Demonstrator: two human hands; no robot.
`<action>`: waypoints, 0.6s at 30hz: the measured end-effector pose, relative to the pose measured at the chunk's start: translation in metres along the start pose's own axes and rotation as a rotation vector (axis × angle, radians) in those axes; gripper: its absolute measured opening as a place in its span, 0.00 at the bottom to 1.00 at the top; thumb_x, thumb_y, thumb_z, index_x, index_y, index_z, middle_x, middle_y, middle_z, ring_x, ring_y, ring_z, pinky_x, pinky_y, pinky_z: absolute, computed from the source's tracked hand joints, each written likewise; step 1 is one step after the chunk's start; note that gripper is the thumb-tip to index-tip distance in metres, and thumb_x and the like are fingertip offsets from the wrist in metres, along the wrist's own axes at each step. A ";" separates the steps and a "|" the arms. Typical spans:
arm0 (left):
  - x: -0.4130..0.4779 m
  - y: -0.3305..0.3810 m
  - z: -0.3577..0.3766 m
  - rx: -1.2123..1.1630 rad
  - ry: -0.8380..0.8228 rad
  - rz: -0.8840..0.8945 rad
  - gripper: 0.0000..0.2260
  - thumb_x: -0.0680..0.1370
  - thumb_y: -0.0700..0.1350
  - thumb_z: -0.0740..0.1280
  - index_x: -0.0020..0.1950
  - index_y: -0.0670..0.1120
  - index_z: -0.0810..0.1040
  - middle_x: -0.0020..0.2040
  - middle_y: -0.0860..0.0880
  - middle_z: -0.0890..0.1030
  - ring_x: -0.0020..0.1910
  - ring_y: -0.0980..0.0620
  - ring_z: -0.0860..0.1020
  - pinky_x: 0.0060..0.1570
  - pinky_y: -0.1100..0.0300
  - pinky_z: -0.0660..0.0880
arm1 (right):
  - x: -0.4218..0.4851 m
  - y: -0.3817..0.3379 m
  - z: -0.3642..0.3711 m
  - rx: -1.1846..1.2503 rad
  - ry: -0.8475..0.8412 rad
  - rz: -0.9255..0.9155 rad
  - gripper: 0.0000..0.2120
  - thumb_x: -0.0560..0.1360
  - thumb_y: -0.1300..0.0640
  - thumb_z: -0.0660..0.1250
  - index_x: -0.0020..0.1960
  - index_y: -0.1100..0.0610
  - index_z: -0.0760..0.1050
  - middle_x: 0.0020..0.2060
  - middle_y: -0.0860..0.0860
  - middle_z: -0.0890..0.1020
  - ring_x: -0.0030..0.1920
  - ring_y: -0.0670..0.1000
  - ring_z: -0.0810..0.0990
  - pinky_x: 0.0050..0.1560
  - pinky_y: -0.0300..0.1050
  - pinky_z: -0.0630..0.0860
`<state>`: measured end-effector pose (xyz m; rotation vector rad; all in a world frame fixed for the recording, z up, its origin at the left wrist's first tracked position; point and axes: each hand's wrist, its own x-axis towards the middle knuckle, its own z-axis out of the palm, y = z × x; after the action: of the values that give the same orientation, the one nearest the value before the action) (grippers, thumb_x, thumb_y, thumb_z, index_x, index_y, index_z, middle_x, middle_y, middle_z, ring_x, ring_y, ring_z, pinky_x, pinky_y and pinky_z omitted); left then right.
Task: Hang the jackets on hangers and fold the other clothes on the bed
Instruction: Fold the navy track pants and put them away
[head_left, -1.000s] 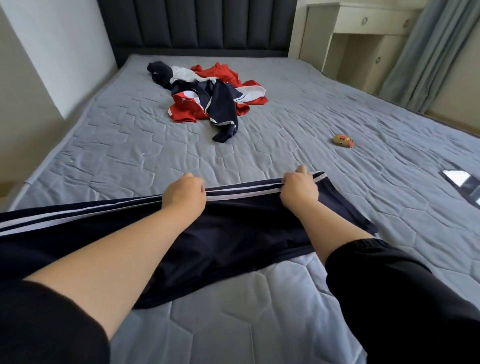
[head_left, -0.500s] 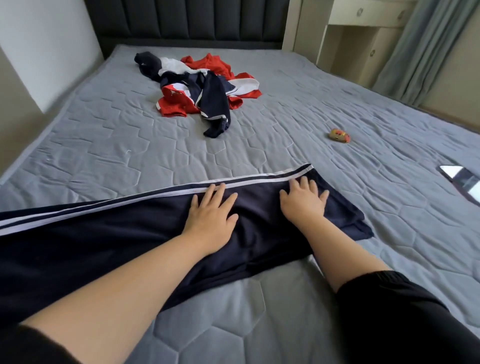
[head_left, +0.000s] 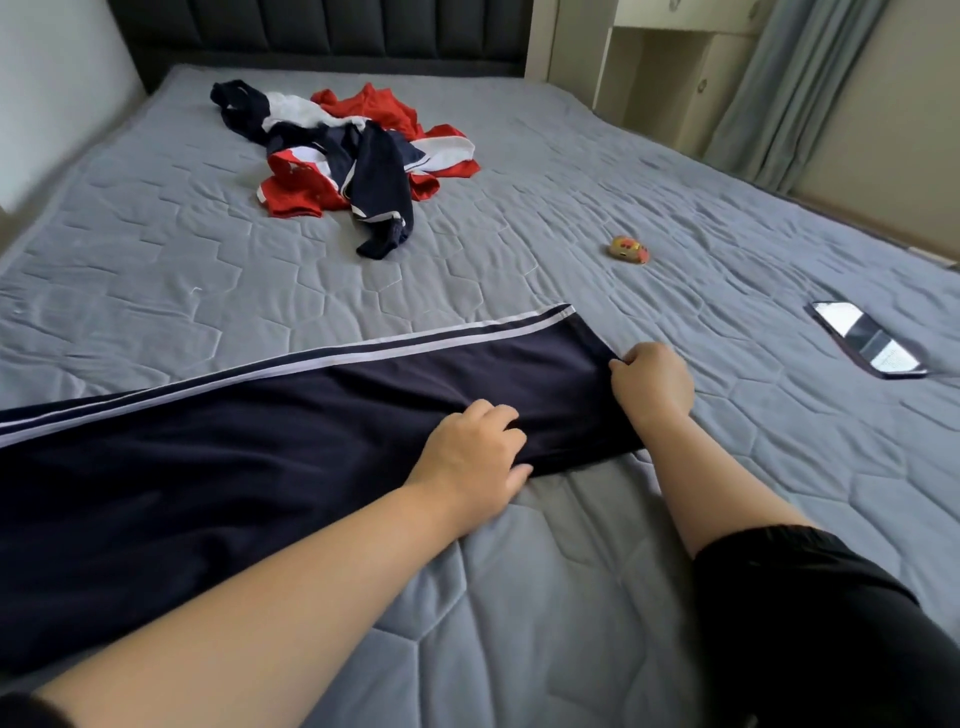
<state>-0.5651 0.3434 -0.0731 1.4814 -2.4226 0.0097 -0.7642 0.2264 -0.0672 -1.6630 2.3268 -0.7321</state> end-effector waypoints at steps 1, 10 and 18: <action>0.000 0.001 0.000 0.032 0.046 0.019 0.14 0.69 0.55 0.64 0.39 0.46 0.82 0.42 0.50 0.80 0.41 0.48 0.79 0.31 0.61 0.76 | 0.000 0.001 -0.002 0.034 0.012 -0.010 0.10 0.76 0.53 0.66 0.47 0.60 0.80 0.49 0.57 0.81 0.50 0.61 0.78 0.46 0.46 0.71; 0.004 0.005 -0.013 0.033 -0.218 -0.118 0.14 0.81 0.50 0.58 0.61 0.50 0.79 0.58 0.52 0.76 0.58 0.48 0.74 0.56 0.54 0.73 | 0.007 0.016 -0.015 0.097 -0.129 0.075 0.12 0.74 0.55 0.63 0.36 0.63 0.71 0.32 0.55 0.74 0.38 0.59 0.75 0.37 0.45 0.68; 0.009 0.000 -0.016 -0.084 -0.277 -0.202 0.12 0.80 0.45 0.61 0.60 0.51 0.80 0.58 0.53 0.78 0.58 0.48 0.75 0.57 0.57 0.71 | 0.008 0.015 -0.039 0.013 -0.373 0.058 0.14 0.72 0.55 0.68 0.36 0.63 0.70 0.28 0.56 0.73 0.28 0.56 0.72 0.30 0.42 0.69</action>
<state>-0.5645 0.3383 -0.0552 1.7825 -2.4294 -0.3583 -0.7963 0.2332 -0.0402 -1.5622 2.0910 -0.3836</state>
